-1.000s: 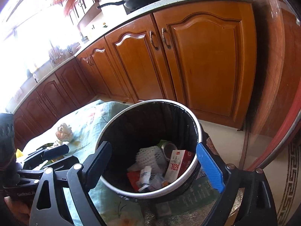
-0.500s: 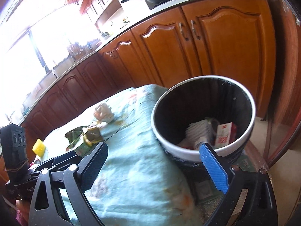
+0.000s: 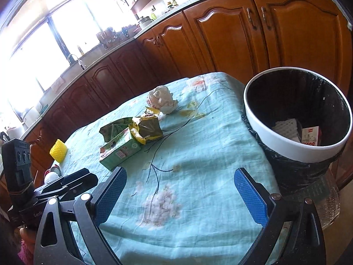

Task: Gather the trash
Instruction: 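Move both tools back over the table toward the green milk box, then grasp the green cow-print milk box with the left tool while the right tool grasps the yellow snack bag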

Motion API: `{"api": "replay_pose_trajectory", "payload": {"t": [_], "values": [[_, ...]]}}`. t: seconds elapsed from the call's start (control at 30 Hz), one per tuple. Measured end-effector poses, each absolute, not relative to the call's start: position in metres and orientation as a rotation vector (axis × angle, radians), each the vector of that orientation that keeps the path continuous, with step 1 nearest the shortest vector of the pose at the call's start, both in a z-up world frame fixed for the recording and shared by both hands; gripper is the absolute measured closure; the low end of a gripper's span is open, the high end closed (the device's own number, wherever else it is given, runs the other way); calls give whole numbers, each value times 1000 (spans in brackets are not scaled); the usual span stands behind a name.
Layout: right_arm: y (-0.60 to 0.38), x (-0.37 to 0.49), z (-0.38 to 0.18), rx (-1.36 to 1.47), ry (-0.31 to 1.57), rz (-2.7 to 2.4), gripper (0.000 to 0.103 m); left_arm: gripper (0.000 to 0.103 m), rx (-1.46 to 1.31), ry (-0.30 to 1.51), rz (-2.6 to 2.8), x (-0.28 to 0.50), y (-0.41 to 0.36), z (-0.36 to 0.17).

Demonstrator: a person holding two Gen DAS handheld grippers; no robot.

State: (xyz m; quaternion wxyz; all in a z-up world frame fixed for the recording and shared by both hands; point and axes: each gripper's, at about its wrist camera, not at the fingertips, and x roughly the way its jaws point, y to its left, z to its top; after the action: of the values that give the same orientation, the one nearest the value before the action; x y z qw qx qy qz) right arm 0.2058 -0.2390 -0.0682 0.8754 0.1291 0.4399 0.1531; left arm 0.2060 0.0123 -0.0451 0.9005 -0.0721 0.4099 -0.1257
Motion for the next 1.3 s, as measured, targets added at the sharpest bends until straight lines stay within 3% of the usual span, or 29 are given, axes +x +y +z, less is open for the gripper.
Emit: {"api": "replay_pose_trajectory", "payload": {"t": [0.97, 1.03, 1.13, 1.2, 1.23, 1.27, 1.3], "values": [[-177, 292, -87, 321, 955, 428, 6, 29, 103, 891, -302, 294, 8, -73], [-174, 303, -91, 338, 966, 429, 10, 29, 107, 898, -303, 299, 6, -78], [-170, 317, -99, 340, 997, 423, 24, 31, 104, 904, -312, 302, 5, -82], [-169, 323, -106, 346, 1023, 424, 42, 37, 103, 898, -318, 301, 5, -83], [-168, 325, -109, 355, 1036, 436, 45, 44, 101, 897, -321, 301, 4, -83], [-168, 325, -110, 366, 1042, 454, 50, 44, 100, 900, -317, 300, 4, -83], [-167, 324, -110, 370, 1042, 469, 62, 45, 96, 900, -320, 299, 4, -83]]}}
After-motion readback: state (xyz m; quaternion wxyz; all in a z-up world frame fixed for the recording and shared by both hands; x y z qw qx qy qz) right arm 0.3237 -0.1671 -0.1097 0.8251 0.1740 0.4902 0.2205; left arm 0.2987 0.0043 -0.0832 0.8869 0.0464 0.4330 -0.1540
